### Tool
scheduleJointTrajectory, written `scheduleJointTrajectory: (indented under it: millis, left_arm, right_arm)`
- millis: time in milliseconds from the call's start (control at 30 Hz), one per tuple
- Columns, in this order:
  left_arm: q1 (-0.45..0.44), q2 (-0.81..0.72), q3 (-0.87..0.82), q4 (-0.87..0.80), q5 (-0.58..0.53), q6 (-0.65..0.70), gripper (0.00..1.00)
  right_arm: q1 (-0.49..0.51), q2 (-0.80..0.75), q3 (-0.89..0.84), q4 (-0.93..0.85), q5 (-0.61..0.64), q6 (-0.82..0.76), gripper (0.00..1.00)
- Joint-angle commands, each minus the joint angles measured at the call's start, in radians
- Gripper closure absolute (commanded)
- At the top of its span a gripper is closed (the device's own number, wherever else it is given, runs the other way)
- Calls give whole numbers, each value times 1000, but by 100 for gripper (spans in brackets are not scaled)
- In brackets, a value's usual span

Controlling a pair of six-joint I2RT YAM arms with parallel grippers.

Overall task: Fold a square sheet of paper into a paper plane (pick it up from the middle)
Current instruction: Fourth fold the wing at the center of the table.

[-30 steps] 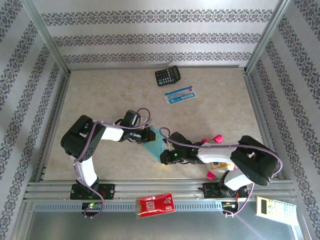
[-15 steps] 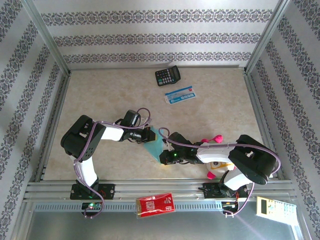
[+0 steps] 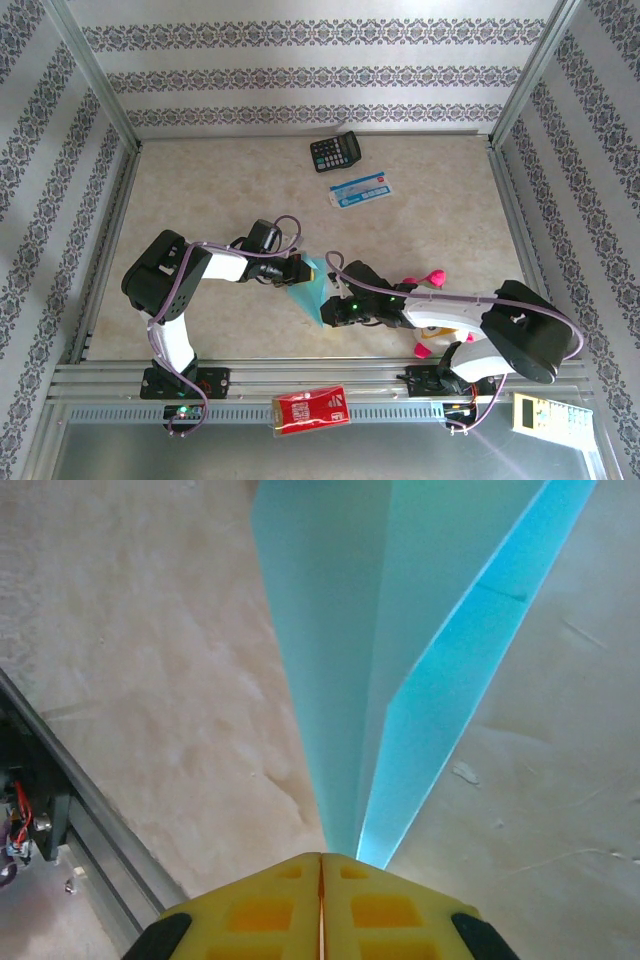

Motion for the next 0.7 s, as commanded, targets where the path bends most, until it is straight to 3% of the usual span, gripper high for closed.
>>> scheduleJointTrajectory:
  millis: [0,667]
  left_arm:
    - [16,51,-24,-130,-130,47,92]
    - [17,53,-15,-137,-126,50,92]
  right_arm:
    - [10,-21,32,-15,-10,-25,91]
    - [10,138,69,-45,-13,-33,92]
